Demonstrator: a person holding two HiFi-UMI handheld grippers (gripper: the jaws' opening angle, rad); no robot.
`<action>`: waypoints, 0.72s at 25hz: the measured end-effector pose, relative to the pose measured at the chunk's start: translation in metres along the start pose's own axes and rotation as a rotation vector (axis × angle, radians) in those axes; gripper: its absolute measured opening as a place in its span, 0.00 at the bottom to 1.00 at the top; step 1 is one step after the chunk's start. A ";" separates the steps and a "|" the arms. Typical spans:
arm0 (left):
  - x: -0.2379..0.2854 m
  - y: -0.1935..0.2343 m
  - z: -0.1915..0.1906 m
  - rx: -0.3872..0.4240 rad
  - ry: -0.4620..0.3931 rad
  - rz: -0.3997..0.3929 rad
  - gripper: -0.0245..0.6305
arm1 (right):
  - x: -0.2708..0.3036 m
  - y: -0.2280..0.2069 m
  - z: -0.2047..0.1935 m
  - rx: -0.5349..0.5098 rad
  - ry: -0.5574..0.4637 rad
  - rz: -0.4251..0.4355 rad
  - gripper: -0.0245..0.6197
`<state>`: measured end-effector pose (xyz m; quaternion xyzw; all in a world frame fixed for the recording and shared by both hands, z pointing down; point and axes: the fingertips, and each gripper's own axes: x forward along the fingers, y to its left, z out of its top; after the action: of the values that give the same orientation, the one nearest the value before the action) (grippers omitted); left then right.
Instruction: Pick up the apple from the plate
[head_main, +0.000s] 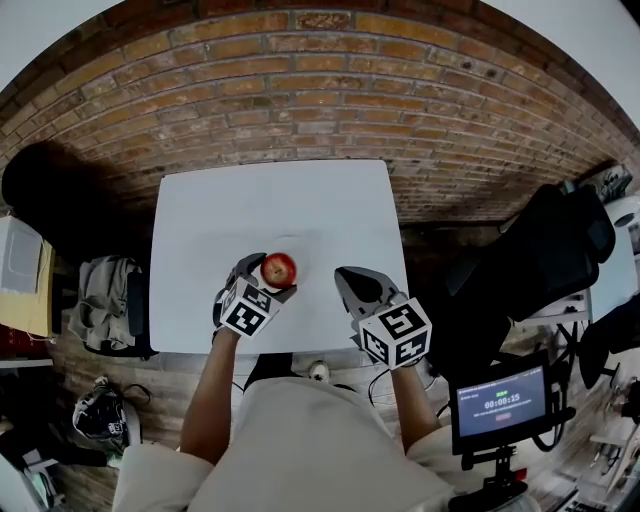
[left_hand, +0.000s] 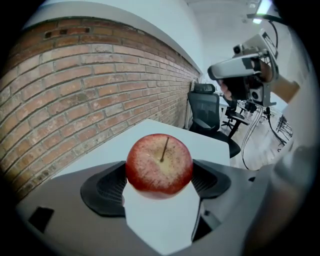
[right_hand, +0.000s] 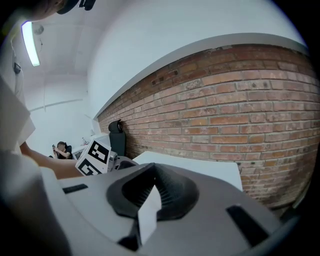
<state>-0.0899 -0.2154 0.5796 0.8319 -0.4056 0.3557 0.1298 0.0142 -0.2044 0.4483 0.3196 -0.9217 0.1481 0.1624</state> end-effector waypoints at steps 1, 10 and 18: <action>-0.005 -0.001 0.003 -0.003 -0.009 0.009 0.65 | -0.002 0.001 0.002 -0.005 -0.003 0.004 0.04; -0.040 -0.005 0.028 -0.018 -0.110 0.066 0.65 | -0.006 0.009 0.015 -0.039 -0.032 0.037 0.04; -0.071 -0.003 0.046 -0.030 -0.191 0.101 0.65 | -0.010 0.019 0.041 -0.063 -0.087 0.063 0.04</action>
<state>-0.0948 -0.1954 0.4977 0.8384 -0.4630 0.2747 0.0849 0.0012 -0.2002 0.4045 0.2913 -0.9417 0.1099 0.1274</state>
